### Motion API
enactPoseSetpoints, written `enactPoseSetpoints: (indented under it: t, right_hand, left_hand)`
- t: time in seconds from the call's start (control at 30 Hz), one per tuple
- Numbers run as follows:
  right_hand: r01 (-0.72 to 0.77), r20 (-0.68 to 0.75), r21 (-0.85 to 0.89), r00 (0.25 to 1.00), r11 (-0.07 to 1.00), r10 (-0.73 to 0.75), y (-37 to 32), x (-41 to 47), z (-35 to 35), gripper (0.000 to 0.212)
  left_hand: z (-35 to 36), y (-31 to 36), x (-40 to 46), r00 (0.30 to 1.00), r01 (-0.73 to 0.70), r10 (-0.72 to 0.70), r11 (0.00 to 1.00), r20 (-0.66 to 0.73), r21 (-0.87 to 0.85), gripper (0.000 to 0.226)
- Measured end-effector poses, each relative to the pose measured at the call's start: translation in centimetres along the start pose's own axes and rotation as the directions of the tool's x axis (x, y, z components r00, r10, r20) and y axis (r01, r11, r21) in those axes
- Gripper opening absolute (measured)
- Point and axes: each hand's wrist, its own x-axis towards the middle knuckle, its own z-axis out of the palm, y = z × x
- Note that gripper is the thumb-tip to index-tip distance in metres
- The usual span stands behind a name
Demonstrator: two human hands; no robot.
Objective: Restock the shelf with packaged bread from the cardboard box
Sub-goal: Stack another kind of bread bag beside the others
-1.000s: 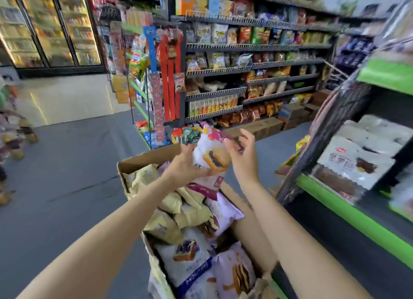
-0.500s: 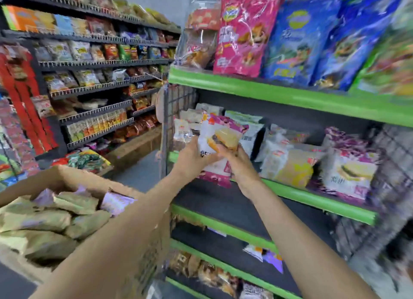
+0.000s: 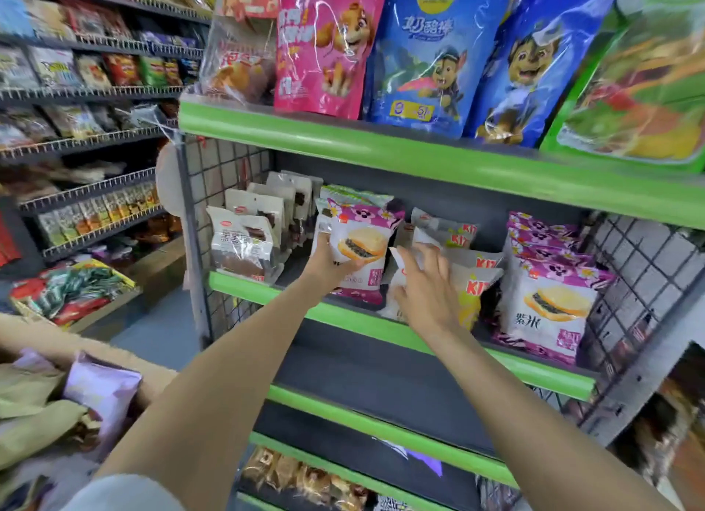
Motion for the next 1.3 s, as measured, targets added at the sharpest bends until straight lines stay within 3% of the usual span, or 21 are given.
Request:
enactPoseSetpoints:
  t: [0.13, 0.3, 0.47, 0.63, 0.87, 0.97, 1.13, 1.3]
  right_hand:
    - [0.034, -0.019, -0.109, 0.999, 0.994, -0.036, 1.5, 0.8, 1.0, 0.064]
    - [0.051, -0.035, -0.143, 0.998, 0.988, -0.057, 2.1, 1.2, 1.1, 0.061]
    - [0.036, -0.020, -0.143, 0.999, 0.989, -0.040, 1.5, 1.5, 1.0, 0.063]
    - [0.024, 0.003, -0.111, 1.000, 0.994, -0.023, 1.4, 1.5, 0.8, 0.063]
    - [0.143, -0.058, 0.005, 0.988, 0.990, -0.143, -1.5, -0.4, -0.6, 0.058]
    - [0.182, 0.004, 0.137, 0.983, 0.974, -0.184, -4.3, -1.5, -0.7, 0.047]
    - [0.185, 0.177, 0.454, 0.940, 0.872, -0.292, -11.8, -4.2, 0.7, 0.030]
    - [0.180, 0.279, 0.569, 0.876, 0.802, -0.394, -20.6, -7.4, 3.3, 0.020]
  left_hand:
    - [1.4, -2.2, 2.9, 1.000, 0.028, -0.029, 0.994, 0.007, 0.109, 0.110]
    - [0.9, -1.0, 2.5, 0.996, 0.089, -0.076, 0.946, -0.054, 0.311, 0.086]
    - [0.7, -1.0, 2.9, 0.986, 0.145, -0.109, 0.935, -0.128, 0.325, 0.081]
    - [1.0, -0.3, 2.1, 0.973, 0.170, -0.124, 0.954, -0.192, 0.245, 0.092]
    - [-2.2, 0.0, -1.3, 0.976, 0.147, -0.070, 0.908, -0.206, 0.391, 0.039]
    - [-4.8, 0.0, -3.9, 0.980, 0.083, -0.017, 0.939, -0.197, 0.333, 0.014]
    - [-10.5, -1.4, -10.3, 0.970, 0.056, 0.071, 0.865, -0.232, 0.498, 0.015]
    - [-18.3, -5.1, -16.7, 0.924, 0.236, 0.000, 0.786, -0.382, 0.571, 0.027]
